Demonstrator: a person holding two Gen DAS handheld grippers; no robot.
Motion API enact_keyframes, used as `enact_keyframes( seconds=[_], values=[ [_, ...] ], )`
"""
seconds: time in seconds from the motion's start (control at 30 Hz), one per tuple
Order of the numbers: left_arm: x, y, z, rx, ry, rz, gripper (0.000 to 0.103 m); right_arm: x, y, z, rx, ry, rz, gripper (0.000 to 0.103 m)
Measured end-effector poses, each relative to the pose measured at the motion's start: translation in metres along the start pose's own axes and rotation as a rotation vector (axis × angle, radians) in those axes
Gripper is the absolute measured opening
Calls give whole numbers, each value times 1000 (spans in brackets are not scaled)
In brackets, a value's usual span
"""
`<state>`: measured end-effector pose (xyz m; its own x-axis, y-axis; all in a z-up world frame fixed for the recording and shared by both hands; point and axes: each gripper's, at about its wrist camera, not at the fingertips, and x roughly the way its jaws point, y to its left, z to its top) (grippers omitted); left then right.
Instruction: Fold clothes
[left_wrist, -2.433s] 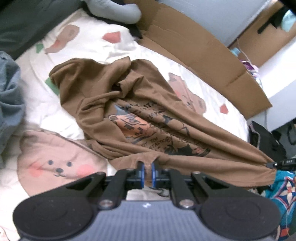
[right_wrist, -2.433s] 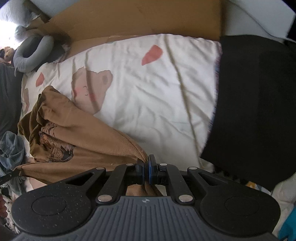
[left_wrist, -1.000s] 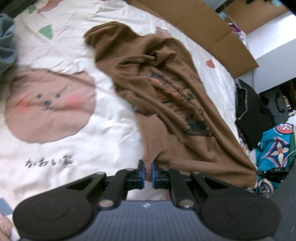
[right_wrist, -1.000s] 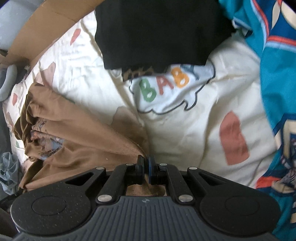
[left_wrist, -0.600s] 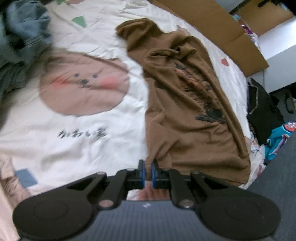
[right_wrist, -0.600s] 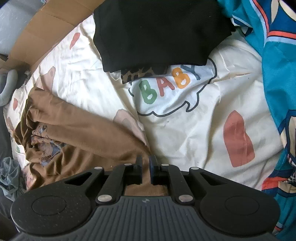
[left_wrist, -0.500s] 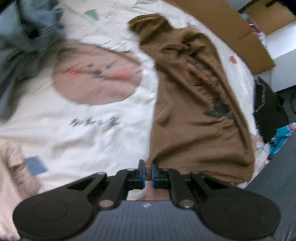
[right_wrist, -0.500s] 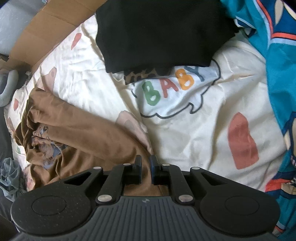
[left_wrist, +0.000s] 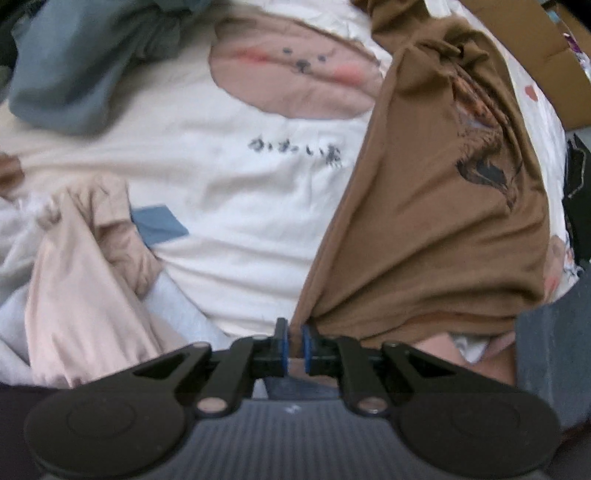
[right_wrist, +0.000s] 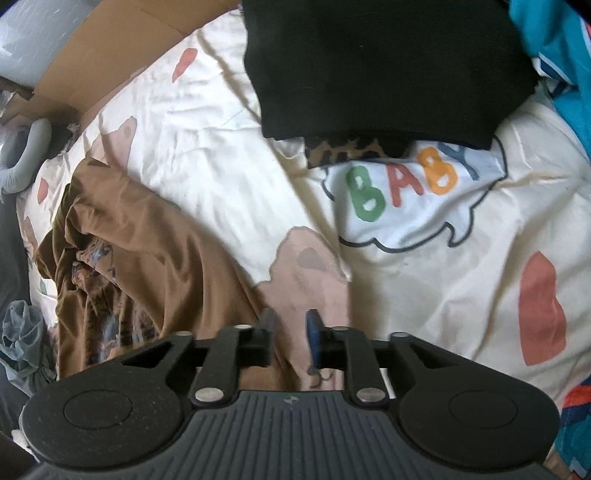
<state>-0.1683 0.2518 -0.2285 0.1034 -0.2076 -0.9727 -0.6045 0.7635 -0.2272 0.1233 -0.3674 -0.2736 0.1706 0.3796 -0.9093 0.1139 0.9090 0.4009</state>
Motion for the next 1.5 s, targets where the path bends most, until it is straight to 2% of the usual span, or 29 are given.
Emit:
enact_keyframes(
  seconds=[0.1,0.13,0.17,0.23,0.33,0.47,0.6,0.77,0.9,1.0,1.23,1.37,1.5],
  values=[
    [-12,-6,6,24,-51,-16,17,2,6,0,-7,-8,23,28],
    [-14,-7,9,20,-65,-20,20,2,8,0,-12,-11,31,31],
    [-16,-8,14,14,-78,-26,22,2,10,0,-18,-16,38,39],
    [-21,-9,26,0,-109,-33,29,1,12,1,-23,-27,46,44],
    [-28,-14,44,6,-168,-32,42,1,15,3,-15,-47,55,44],
    [-27,-23,72,14,-213,-26,43,1,17,4,15,-96,64,46],
    [-28,-35,99,42,-252,-19,55,2,24,7,19,-138,78,46],
    [-28,-49,130,80,-284,-13,56,-5,38,13,-37,-207,96,46],
    [-25,-64,154,124,-311,-8,65,-7,47,20,-58,-235,95,46],
    [-22,-78,170,154,-342,18,68,-4,52,27,-63,-236,121,46],
    [-13,-105,204,185,-393,15,75,7,74,41,-122,-225,142,46],
    [-4,-120,222,197,-439,25,75,16,84,49,-138,-228,157,46],
    [5,-133,242,160,-462,-7,75,26,94,57,-152,-232,172,47]
  ],
)
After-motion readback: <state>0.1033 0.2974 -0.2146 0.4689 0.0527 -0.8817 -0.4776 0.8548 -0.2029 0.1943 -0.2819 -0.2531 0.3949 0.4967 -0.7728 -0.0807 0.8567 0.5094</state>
